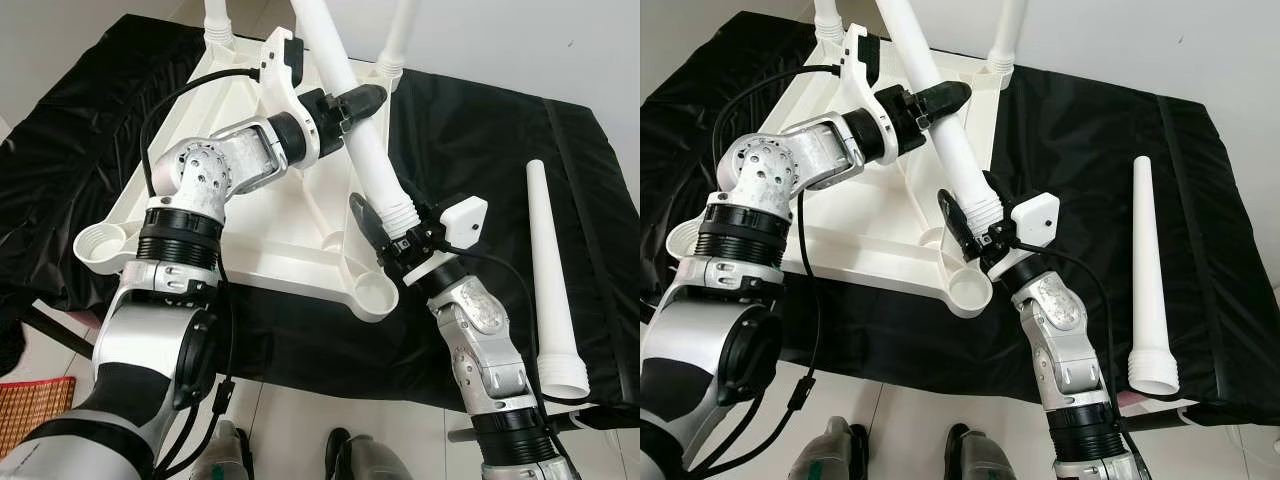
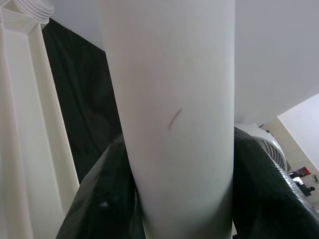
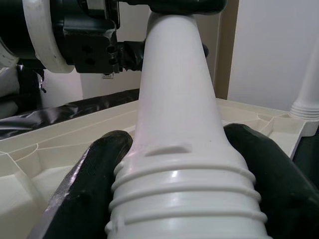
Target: Building children table
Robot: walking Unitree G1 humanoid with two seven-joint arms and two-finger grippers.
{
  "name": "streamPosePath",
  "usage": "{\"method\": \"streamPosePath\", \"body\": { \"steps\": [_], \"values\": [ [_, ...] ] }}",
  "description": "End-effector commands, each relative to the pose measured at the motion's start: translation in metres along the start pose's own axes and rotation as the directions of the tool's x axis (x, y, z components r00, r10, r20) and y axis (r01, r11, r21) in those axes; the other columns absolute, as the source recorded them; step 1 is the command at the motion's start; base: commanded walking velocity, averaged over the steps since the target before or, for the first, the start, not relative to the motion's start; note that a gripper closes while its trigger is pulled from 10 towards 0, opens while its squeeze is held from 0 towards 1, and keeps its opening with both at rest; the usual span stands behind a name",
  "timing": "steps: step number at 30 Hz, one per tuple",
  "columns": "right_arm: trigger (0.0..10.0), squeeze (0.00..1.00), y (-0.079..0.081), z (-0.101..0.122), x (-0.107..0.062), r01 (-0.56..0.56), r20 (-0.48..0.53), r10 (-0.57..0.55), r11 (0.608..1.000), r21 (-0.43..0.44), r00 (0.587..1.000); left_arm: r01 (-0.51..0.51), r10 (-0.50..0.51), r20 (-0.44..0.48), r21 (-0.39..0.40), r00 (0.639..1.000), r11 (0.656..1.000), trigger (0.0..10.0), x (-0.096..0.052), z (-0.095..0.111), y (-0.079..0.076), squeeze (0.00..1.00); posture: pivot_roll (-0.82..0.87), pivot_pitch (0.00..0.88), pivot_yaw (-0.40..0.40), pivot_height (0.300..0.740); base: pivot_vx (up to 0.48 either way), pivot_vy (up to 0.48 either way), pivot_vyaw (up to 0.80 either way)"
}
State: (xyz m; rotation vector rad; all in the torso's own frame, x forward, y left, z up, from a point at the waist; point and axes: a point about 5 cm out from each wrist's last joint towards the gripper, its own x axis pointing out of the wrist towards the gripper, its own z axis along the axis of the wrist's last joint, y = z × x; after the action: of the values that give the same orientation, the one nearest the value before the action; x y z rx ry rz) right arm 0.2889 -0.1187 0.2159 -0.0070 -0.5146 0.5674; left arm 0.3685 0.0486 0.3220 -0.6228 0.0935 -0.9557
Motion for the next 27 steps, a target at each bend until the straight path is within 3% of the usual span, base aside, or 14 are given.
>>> {"method": "streamPosePath", "body": {
  "steps": [1, 8, 10, 12, 13, 14, 15, 16, 17, 18, 19, 23, 25, 27],
  "values": [
    [10.0, 1.0, -0.002, 0.003, 0.001, -0.004, 0.014, 0.004, 1.0, 0.02, 1.0, 0.225, -0.225, -0.028, -0.009, 0.974, 0.974, 10.0, 0.004, -0.002, -0.013, 0.0, 0.03, 0.154, -0.04, 0.74, 0.0, 0.0, 0.0],
    [10.0, 1.0, -0.004, 0.003, 0.001, 0.005, 0.012, -0.006, 0.998, 0.067, 1.0, 0.183, -0.183, -0.015, 0.024, 0.983, 0.983, 10.0, 0.005, 0.003, -0.011, 0.0, 0.03, 0.157, -0.04, 0.74, 0.0, 0.0, 0.0],
    [10.0, 1.0, -0.007, 0.004, 0.002, 0.026, 0.008, -0.026, 0.995, 0.094, 1.0, 0.159, -0.16, 0.0, 0.089, 0.987, 0.983, 10.0, 0.004, 0.007, -0.012, 0.0, 0.03, 0.157, -0.04, 0.74, 0.0, 0.0, 0.0],
    [10.0, 1.0, -0.007, 0.004, 0.002, 0.026, 0.008, -0.026, 0.995, 0.094, 1.0, 0.159, -0.16, 0.0, 0.089, 0.987, 0.983, 10.0, 0.004, 0.007, -0.012, 0.0, 0.03, 0.157, -0.04, 0.74, 0.0, 0.0, 0.0],
    [10.0, 1.0, -0.01, 0.004, 0.002, 0.05, -0.008, -0.049, 0.993, 0.105, 0.999, 0.151, -0.154, 0.01, 0.144, 0.988, 0.978, 10.0, 0.003, 0.01, -0.014, 0.0, 0.03, 0.159, -0.041, 0.74, 0.0, 0.0, 0.0],
    [10.0, 1.0, -0.01, 0.004, 0.002, 0.05, -0.008, -0.049, 0.993, 0.105, 0.999, 0.151, -0.154, 0.01, 0.144, 0.988, 0.978, 10.0, 0.003, 0.01, -0.014, 0.0, 0.03, 0.159, -0.041, 0.74, 0.0, 0.0, 0.0],
    [10.0, 1.0, -0.013, 0.006, 0.003, 0.067, -0.024, -0.064, 0.991, 0.119, 0.998, 0.141, -0.147, 0.013, 0.207, 0.989, 0.968, 10.0, 0.002, 0.012, -0.016, 0.0, 0.03, 0.16, -0.041, 0.74, 0.0, 0.0, 0.0],
    [10.0, 1.0, -0.013, 0.006, 0.003, 0.067, -0.024, -0.064, 0.991, 0.119, 0.998, 0.141, -0.147, 0.013, 0.207, 0.989, 0.968, 10.0, 0.002, 0.012, -0.016, 0.0, 0.03, 0.16, -0.041, 0.74, 0.0, 0.0, 0.0],
    [10.0, 0.85, -0.017, 0.009, 0.006, 0.073, -0.044, -0.067, 0.989, 0.126, 0.997, 0.129, -0.138, 0.013, 0.277, 0.99, 0.952, 10.0, 0.0, 0.013, -0.018, 0.0, 0.03, 0.163, -0.045, 0.74, 0.0, 0.0, 0.0],
    [10.0, 0.85, -0.017, 0.009, 0.006, 0.073, -0.044, -0.067, 0.989, 0.126, 0.997, 0.129, -0.138, 0.013, 0.277, 0.99, 0.952, 10.0, 0.0, 0.013, -0.018, 0.0, 0.03, 0.163, -0.045, 0.74, 0.0, 0.0, 0.0],
    [10.0, 0.0, -0.02, 0.01, 0.008, 0.077, -0.079, -0.068, 0.99, 0.116, 0.995, 0.12, -0.131, 0.01, 0.334, 0.991, 0.935, 10.0, -0.001, 0.011, -0.02, 0.0, 0.03, 0.163, -0.045, 0.74, 0.0, 0.0, 0.0],
    [10.0, 0.0, -0.024, 0.011, 0.011, 0.055, -0.15, -0.04, 0.994, 0.098, 0.988, 0.123, -0.133, -0.004, 0.41, 0.991, 0.904, 10.0, -0.001, 0.006, -0.024, 0.0, 0.03, 0.168, -0.053, 0.74, 0.0, 0.0, 0.0],
    [10.0, 0.0, -0.026, 0.013, 0.016, -0.003, -0.205, 0.016, 0.998, 0.065, 0.979, 0.132, -0.144, -0.013, 0.494, 0.989, 0.859, 10.0, 0.0, -0.002, -0.034, 0.0, 0.03, 0.169, -0.059, 0.74, 0.0, 0.0, 0.0],
    [10.0, 0.0, -0.027, 0.013, 0.017, -0.029, -0.222, 0.041, 0.998, 0.057, 0.974, 0.137, -0.152, -0.014, 0.526, 0.988, 0.839, 10.0, 0.001, -0.005, -0.038, 0.0, 0.03, 0.169, -0.059, 0.74, 0.0, 0.0, 0.0]
  ]
}}
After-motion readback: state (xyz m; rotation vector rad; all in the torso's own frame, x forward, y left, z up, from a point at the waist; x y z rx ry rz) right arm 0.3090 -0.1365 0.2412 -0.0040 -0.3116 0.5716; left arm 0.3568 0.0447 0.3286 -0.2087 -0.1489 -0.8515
